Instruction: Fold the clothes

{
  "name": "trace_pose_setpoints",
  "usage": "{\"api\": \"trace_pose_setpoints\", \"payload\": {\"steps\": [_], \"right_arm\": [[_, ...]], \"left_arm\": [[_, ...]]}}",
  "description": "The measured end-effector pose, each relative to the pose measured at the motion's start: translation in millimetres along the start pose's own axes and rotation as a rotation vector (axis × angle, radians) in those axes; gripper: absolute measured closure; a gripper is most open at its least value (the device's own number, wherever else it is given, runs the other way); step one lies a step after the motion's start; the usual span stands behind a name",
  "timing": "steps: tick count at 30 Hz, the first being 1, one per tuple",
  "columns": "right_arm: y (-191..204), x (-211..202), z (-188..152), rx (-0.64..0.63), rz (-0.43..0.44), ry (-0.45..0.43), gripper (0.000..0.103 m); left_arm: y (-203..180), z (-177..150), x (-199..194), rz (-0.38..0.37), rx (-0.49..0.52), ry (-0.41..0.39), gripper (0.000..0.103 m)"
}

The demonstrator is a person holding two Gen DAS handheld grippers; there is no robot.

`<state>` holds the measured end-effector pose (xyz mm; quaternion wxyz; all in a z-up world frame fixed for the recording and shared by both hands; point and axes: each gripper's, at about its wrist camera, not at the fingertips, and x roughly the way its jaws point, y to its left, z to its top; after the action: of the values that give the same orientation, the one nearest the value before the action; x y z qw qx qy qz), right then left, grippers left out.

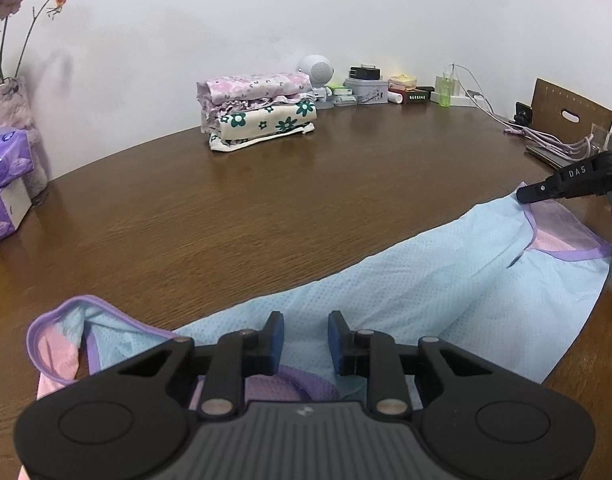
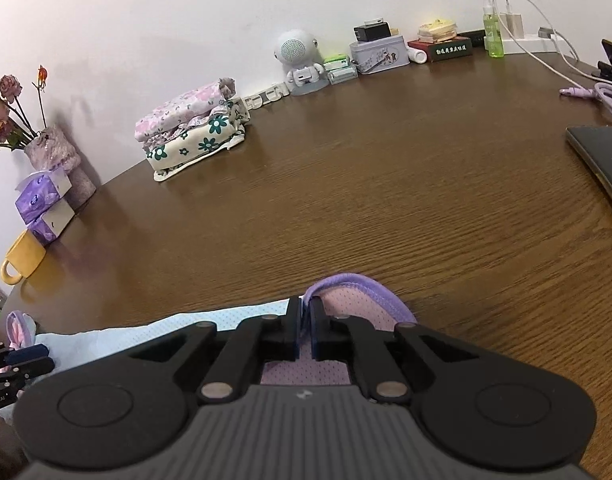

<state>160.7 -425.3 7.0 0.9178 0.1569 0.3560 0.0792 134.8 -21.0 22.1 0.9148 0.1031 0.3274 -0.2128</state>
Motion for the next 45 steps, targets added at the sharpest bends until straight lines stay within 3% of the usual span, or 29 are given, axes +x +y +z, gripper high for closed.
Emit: {"api": "trace_pose_setpoints", "payload": {"steps": [8,11,13,21,24,28,33,39,45], "right_arm": [[11.0,-3.7,0.1,-0.055,-0.064,-0.002,0.095],[27.8,-11.6,-1.2,-0.135,-0.124,-0.023,0.081],[40.5,-17.3,-3.8,-0.198,-0.168,-0.049,0.061],[84.9,-34.7,-14.0,-0.364,-0.228,-0.118,0.051],[100.7,-40.2,-17.5,-0.395,-0.201,-0.143,0.050],[124.6,-45.1,-23.5,-0.398,-0.068,-0.145,0.050],[154.4,-23.8,-35.1,-0.412,0.104,-0.049,0.050],[174.4,5.4,-47.0,-0.443,0.152,0.048,0.058],[175.3,10.6,-59.0,-0.470,0.124,0.055,0.059]], "left_arm": [[0.1,-1.9,-0.9,0.006,-0.015,-0.014,0.079],[1.0,0.4,-3.8,-0.001,-0.031,-0.025,0.069],[0.9,2.1,-6.7,0.002,-0.034,-0.037,0.066],[0.0,8.3,-16.9,-0.016,-0.059,-0.067,0.056],[-1.4,9.7,-19.4,-0.025,-0.053,-0.070,0.056],[-0.3,8.8,-16.1,-0.022,-0.055,-0.051,0.056],[0.6,3.5,-14.3,-0.019,-0.062,-0.029,0.056],[2.7,-2.6,-14.6,-0.013,-0.048,-0.022,0.057],[10.7,-8.7,-12.7,-0.017,-0.073,-0.015,0.057]]}}
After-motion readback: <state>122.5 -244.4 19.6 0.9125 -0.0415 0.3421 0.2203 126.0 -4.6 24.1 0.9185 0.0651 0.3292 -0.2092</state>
